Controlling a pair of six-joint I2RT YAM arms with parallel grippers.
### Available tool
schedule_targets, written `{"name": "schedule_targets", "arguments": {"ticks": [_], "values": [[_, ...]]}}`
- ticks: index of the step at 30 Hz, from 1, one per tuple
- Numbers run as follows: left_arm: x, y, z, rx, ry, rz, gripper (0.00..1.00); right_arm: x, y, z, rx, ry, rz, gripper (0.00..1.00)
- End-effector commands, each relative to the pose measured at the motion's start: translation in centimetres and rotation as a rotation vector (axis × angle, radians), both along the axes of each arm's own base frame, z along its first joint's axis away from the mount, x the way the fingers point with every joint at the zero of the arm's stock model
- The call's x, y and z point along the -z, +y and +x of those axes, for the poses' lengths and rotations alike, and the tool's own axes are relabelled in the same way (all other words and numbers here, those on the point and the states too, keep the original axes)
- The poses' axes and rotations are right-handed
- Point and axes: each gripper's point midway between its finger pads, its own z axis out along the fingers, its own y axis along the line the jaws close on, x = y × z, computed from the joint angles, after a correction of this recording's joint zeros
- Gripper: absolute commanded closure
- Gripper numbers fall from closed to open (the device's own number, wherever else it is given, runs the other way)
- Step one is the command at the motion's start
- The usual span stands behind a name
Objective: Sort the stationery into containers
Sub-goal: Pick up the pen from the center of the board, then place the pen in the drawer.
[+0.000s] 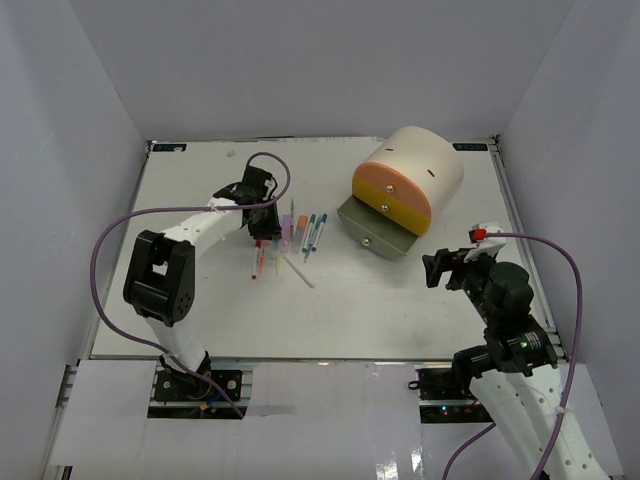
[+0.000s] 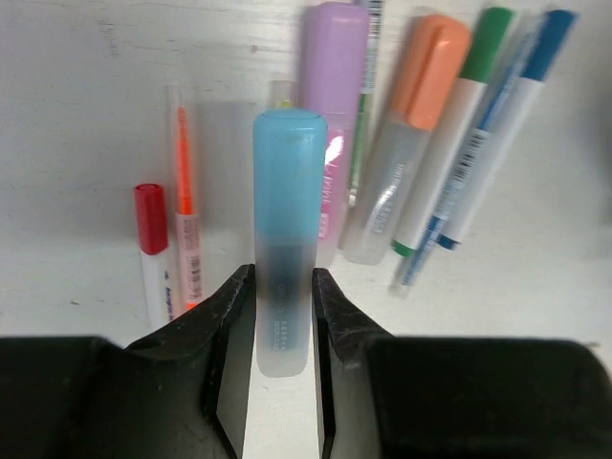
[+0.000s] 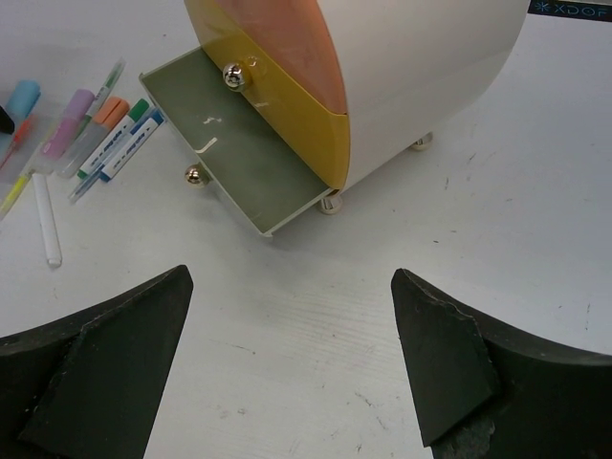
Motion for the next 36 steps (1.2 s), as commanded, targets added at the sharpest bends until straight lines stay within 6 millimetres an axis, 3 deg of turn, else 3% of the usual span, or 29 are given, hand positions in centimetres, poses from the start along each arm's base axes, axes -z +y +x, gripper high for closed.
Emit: {"name": "schedule_targets", "arguments": {"ticks": [1,8,13,16,22,26,36], "values": [[-5.8,-2.3,0.6,-0.006,-0.088,-0.164,0.89,-0.9,0.0,0.3,0.007,-0.051,0.009,0.09],[-12.3,-8.7,-1.1,-0.041,-0.144,-0.477,0.9,-1.1,-0.4,0.3,0.03,-0.075,0.024,0.09],[-15.0,-14.3,-2.7,-0.05,-0.151,-0.651,0.9,-1.5,-0.6,0.2,0.04,-0.089,0.032,0.09],[-15.1,-17.2,-3.3,-0.082,-0.125,-0.724,0.9,-1.7,-0.6,0.2,0.043,-0.094,0.035,0.1],[-15.1,-21.6,-2.7,-0.17,-0.118,-0.809,0.89,-2.0,-0.7,-0.1,0.047,-0.111,0.043,0.1],[-15.0,-23.0,-1.9,-0.245,-0.119,-0.853,0.87,-2.0,-0.7,-0.2,0.046,-0.116,0.047,0.1],[-14.5,-23.4,0.7,-0.42,-0.239,-0.884,0.85,-2.2,-0.8,-0.4,0.048,-0.141,0.062,0.1]]}}
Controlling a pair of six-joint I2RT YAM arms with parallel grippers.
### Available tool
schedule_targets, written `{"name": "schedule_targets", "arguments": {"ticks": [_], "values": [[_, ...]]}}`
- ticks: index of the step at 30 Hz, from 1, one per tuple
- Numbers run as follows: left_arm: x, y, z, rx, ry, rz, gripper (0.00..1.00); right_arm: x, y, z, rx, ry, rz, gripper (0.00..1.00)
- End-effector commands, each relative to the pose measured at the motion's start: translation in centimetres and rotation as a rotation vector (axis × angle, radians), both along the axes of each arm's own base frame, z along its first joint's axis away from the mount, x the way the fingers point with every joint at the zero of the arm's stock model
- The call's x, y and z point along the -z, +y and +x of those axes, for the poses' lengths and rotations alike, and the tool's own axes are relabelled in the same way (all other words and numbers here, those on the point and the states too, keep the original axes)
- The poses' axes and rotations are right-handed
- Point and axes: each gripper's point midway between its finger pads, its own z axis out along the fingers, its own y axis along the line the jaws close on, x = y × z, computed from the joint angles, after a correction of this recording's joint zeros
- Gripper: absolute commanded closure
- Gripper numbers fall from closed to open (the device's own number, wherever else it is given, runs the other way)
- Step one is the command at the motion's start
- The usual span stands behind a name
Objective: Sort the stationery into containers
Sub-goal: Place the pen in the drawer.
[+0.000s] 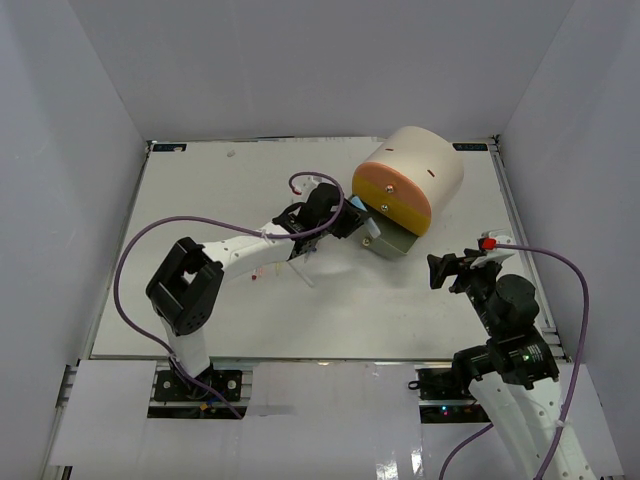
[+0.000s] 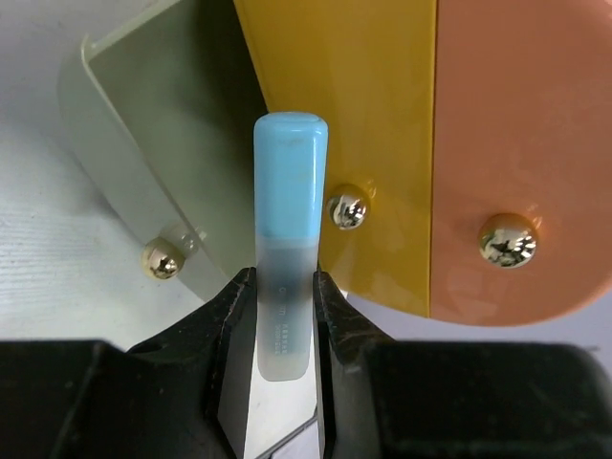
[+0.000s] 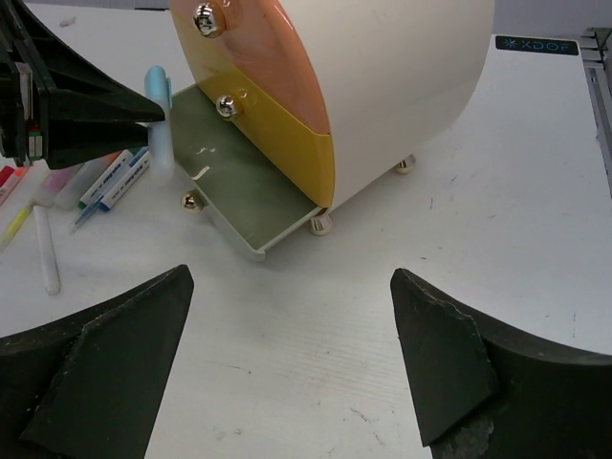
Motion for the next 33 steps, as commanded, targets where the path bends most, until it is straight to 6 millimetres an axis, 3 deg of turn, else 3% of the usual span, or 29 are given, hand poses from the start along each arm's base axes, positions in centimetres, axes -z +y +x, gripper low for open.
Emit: {"name": "schedule_targets", "arguments": {"ticks": [1,12,21,26,29,33], "values": [[-4.3,-0.4,2.3,-0.122,-0.081,-0.111,0.84,-1.2,0.1,0.2,0.006,-0.055,0.031,0.1],[-1.8,-1.8,3.0,-0.121,-0.037,-0.1,0.66,-1.2,-0.1,0.1,0.013,-0.072,0.036,0.1],[-1.8,-1.6,2.7,-0.125,-0.043,-0.096,0.39,-1.1,0.0,0.1,0.007,-0.074,0.039,0.1],[-2.1,-1.4,2.4,-0.102,-0.061,-0.081,0.35,-1.0,0.1,0.1,0.006,-0.071,0.038,0.1],[-2.8,-0.1,2.0,-0.07,-0.111,0.021,0.34,-0.9,0.1,0.1,0.004,-0.069,0.036,0.1],[-2.3,4.6,0.9,-0.032,-0.144,0.283,0.31,-1.0,0.2,0.0,-0.006,-0.069,0.032,0.1]]}}
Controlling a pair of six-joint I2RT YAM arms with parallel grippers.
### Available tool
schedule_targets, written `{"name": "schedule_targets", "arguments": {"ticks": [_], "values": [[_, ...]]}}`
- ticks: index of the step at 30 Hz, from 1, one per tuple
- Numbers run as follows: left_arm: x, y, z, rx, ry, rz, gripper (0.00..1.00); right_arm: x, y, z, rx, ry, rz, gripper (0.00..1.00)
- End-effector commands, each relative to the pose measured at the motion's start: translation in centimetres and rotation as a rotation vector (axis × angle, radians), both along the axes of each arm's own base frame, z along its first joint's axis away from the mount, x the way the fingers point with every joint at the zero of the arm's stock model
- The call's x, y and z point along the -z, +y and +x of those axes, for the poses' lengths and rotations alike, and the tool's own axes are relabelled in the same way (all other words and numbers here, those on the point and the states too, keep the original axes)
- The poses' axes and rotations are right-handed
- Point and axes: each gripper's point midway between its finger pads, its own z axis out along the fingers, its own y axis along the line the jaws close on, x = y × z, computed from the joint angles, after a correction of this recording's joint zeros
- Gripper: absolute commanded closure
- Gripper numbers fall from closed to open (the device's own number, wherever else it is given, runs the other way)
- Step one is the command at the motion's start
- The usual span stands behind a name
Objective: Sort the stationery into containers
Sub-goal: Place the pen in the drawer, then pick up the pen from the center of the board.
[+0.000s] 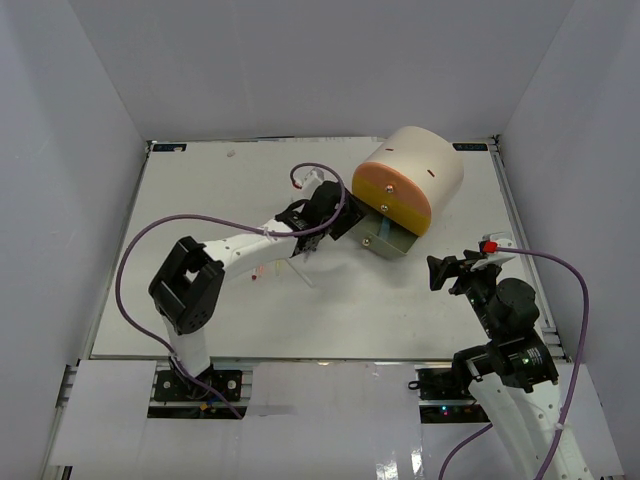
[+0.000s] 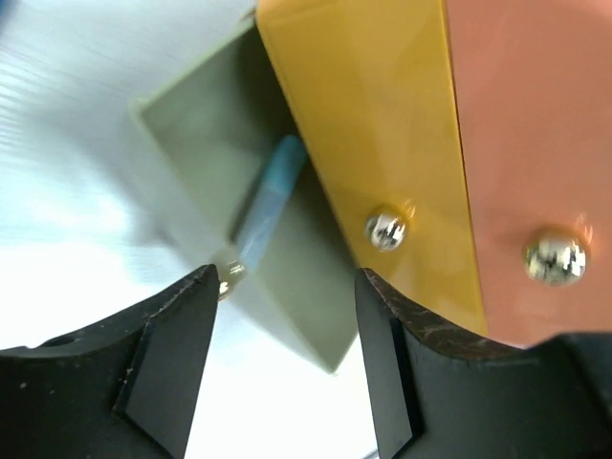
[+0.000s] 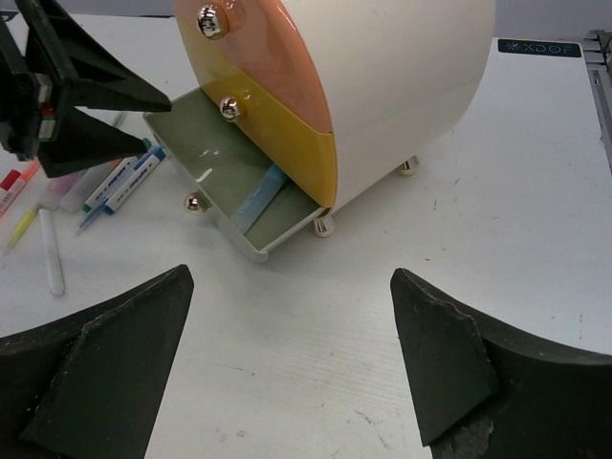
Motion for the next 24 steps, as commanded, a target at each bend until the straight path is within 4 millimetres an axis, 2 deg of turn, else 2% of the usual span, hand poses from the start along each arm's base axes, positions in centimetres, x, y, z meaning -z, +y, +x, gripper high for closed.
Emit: {"name": "schedule_targets", "arguments": {"ticks": [1,3,4,5,6,8,10,12,14,18,22,24], "values": [[-4.3,5.3,-1.1,0.025,-0.111,0.201,0.3,-1.1,0.2,0.2,-0.005,-0.051,0.018,0.1],[-3.0,8.7,-1.6,0.024,-0.099,0.31,0.3,-1.1,0.3,0.2,-0.01,-0.05,0.02,0.1],[-3.9,10.1,-1.9,0.044,-0.131,0.355,0.3,-1.0,0.3,0.2,-0.012,-0.049,0.019,0.1],[-3.5,11.3,-2.0,0.045,-0.124,0.392,0.29,-1.0,0.3,0.2,-0.012,-0.048,0.021,0.1],[-2.6,13.4,-2.0,0.038,-0.087,0.441,0.29,-0.9,0.4,0.2,-0.013,-0.047,0.02,0.1],[-2.1,16.1,-1.5,0.052,-0.08,0.508,0.28,-0.8,0.6,0.1,-0.024,-0.049,0.028,0.1],[-1.1,17.2,-1.5,0.094,-0.043,0.548,0.27,-0.6,0.7,0.1,-0.031,-0.048,0.032,0.1],[0.8,18.7,-1.1,0.123,0.013,0.624,0.27,-0.6,0.8,0.0,-0.034,-0.053,0.037,0.1],[1.5,18.9,-0.5,0.146,0.028,0.652,0.27,-0.4,0.8,0.0,-0.037,-0.055,0.04,0.1],[4.3,19.2,0.4,0.194,0.091,0.709,0.29,-0.4,0.8,-0.2,-0.037,-0.078,0.052,0.1],[5.9,19.5,1.4,0.194,0.123,0.729,0.33,-0.5,0.6,-0.3,-0.026,-0.091,0.055,0.1],[6.0,19.5,2.0,0.189,0.122,0.732,0.35,-0.5,0.5,-0.2,-0.025,-0.091,0.055,0.1]]}}
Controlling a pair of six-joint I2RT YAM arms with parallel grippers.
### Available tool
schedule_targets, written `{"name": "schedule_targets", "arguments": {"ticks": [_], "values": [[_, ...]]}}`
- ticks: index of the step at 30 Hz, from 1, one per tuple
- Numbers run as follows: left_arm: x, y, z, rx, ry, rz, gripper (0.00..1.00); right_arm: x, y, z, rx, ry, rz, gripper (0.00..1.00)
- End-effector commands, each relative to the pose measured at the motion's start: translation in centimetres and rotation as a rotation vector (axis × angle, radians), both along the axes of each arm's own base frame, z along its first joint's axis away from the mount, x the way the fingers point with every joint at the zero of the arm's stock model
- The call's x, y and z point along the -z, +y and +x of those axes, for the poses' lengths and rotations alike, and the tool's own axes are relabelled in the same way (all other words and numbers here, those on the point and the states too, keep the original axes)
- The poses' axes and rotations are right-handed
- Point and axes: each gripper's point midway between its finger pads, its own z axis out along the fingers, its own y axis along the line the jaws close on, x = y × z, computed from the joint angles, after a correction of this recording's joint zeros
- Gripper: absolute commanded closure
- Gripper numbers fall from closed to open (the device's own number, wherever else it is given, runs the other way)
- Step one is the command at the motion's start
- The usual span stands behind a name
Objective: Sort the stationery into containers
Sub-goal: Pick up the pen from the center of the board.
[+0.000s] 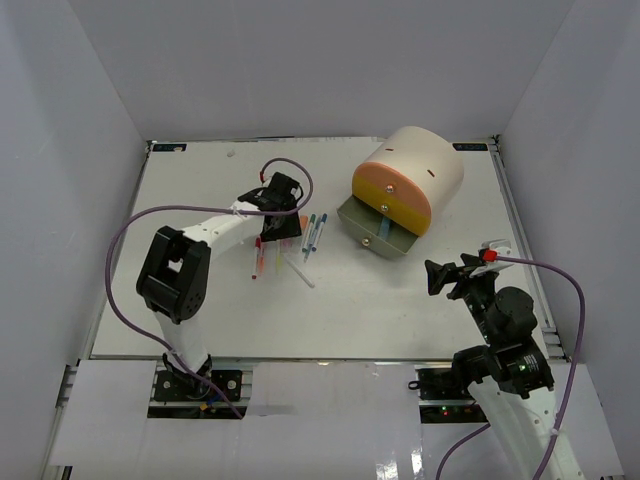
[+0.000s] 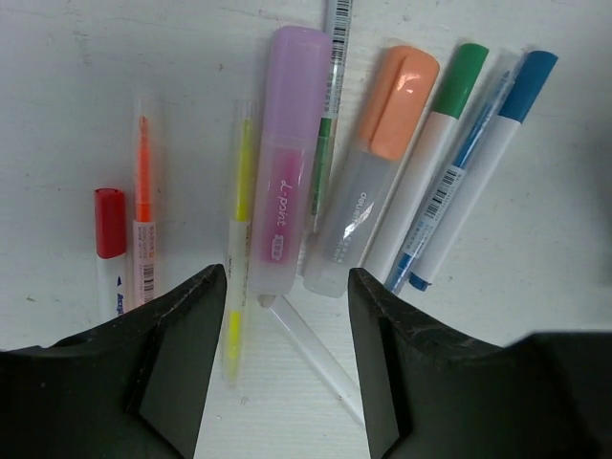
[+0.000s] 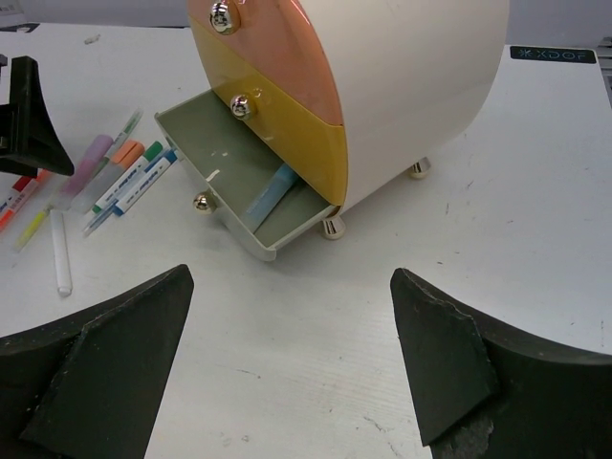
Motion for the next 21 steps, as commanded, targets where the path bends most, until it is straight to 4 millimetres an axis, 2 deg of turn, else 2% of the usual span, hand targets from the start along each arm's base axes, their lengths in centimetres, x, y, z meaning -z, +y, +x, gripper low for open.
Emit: {"name": "schedule_targets", "arguments": {"ticks": [1,9,21], "values": [[-2.2,-0.1,1.9,0.017,-0.052,-0.008,0.36,-1.4,0.3,0.2,-0.007,-0.057,0.03,0.1],[-1.4,-0.5,3.2,0.025,-0.043,0.0,0.49,-1.4,0.3,0.3,-0.009,-0.062,0.032,0.1],[0.7,-0.4,3.8,0.022,0.007,0.007,0.52,-1.2,0.4,0.3,-0.009,-0.06,0.031,0.1]]}}
